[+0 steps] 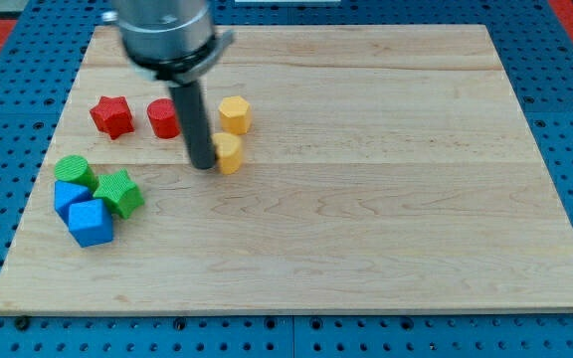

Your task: Push the yellow hexagon down a bit

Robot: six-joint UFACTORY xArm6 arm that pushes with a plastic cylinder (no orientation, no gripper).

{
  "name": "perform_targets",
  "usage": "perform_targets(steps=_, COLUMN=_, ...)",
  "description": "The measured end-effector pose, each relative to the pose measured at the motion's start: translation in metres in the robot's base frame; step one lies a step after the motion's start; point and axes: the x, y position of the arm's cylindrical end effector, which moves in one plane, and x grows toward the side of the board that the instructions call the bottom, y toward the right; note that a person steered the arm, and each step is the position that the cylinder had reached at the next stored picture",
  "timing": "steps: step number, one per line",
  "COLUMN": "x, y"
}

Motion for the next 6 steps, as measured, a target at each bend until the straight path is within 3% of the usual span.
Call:
perform_targets(steps=2, x=-0.027, y=0.099)
perform_targets(steps=4, x=-0.112, y=0.039)
perform_targets(steps=5, x=-0.087, y=0.006)
perform_targets(steps=6, x=-0.079, y=0.009)
